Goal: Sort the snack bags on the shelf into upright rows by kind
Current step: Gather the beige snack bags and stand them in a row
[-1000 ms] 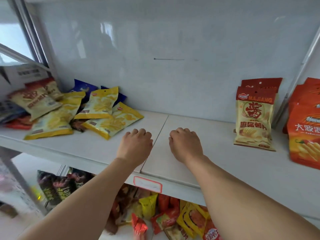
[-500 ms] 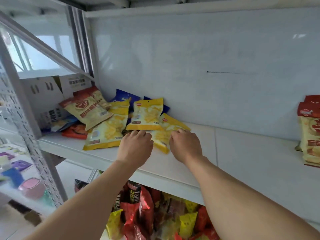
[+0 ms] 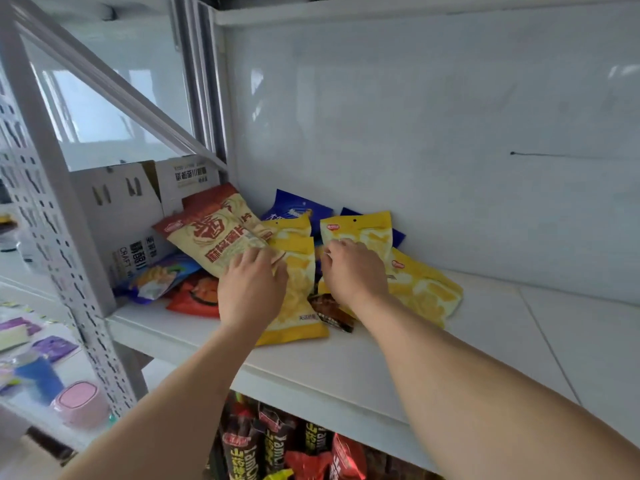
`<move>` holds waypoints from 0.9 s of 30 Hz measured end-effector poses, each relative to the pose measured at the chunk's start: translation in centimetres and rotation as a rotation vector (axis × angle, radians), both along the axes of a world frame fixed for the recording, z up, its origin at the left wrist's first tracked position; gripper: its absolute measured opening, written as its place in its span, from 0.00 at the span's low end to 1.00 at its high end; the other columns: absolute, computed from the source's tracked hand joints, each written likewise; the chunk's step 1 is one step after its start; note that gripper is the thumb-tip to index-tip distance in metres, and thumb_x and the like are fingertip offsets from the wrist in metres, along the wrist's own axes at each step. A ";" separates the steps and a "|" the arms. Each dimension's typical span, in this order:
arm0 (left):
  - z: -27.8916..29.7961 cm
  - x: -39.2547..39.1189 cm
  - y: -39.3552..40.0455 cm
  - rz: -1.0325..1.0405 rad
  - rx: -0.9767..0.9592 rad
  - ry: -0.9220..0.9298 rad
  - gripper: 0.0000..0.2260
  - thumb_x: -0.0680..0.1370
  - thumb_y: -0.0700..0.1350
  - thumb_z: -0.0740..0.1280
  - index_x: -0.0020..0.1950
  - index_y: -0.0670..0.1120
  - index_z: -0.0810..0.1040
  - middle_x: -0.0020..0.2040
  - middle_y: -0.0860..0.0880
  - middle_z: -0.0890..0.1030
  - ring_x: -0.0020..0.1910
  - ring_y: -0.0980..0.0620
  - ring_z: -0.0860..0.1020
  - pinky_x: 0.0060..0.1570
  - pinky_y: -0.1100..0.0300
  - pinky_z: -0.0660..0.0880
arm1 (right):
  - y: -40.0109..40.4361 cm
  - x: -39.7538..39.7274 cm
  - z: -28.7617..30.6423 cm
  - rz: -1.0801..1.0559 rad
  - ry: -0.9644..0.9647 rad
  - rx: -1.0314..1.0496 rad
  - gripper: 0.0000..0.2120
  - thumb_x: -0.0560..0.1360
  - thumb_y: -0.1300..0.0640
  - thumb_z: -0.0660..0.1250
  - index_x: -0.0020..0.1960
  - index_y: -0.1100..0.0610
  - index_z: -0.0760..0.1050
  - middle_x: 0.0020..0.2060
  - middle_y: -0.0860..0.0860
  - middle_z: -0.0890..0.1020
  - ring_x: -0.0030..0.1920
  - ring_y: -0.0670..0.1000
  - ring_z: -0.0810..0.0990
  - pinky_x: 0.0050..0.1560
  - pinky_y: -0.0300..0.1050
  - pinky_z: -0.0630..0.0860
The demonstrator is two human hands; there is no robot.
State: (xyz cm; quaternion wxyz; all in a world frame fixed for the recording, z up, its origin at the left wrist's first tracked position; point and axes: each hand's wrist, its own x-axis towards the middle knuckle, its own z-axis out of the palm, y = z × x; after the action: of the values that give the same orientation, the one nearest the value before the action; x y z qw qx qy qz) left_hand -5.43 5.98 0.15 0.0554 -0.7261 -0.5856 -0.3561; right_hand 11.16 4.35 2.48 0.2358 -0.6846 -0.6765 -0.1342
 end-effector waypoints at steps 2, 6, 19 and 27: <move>0.4 -1.2 1.9 0.114 -0.013 -0.093 0.26 0.82 0.58 0.59 0.75 0.44 0.69 0.73 0.43 0.71 0.73 0.40 0.67 0.70 0.44 0.64 | 2.6 -1.2 0.3 0.019 0.064 0.016 0.16 0.83 0.50 0.55 0.62 0.55 0.76 0.56 0.52 0.81 0.55 0.56 0.78 0.50 0.51 0.76; 0.8 -4.3 5.9 0.284 -0.206 -0.274 0.43 0.79 0.68 0.56 0.82 0.39 0.49 0.82 0.39 0.54 0.81 0.39 0.50 0.79 0.44 0.48 | 7.3 -4.3 1.4 0.021 0.247 -0.028 0.18 0.83 0.47 0.56 0.67 0.54 0.74 0.60 0.52 0.81 0.57 0.55 0.80 0.51 0.50 0.78; 1.5 -9.7 14.3 0.032 -0.331 -0.277 0.51 0.76 0.65 0.67 0.81 0.41 0.38 0.83 0.42 0.43 0.79 0.38 0.58 0.76 0.44 0.58 | 19.6 -11.9 4.8 0.015 0.581 -0.370 0.30 0.84 0.40 0.50 0.70 0.63 0.73 0.68 0.60 0.76 0.66 0.60 0.75 0.63 0.49 0.70; 1.1 -9.8 15.9 -0.121 -0.450 -0.417 0.52 0.76 0.59 0.71 0.81 0.38 0.36 0.82 0.40 0.40 0.79 0.37 0.58 0.74 0.47 0.62 | 21.5 -12.1 4.8 -0.145 0.689 -0.471 0.35 0.79 0.32 0.57 0.65 0.63 0.76 0.59 0.58 0.82 0.53 0.56 0.79 0.49 0.46 0.71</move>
State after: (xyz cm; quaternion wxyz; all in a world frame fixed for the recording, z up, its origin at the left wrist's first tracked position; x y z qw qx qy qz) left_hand -15.25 21.87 1.25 -0.2491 -0.6651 -0.6042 -0.3614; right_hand -0.90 25.84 7.30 0.2752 -0.7705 -0.5206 0.2443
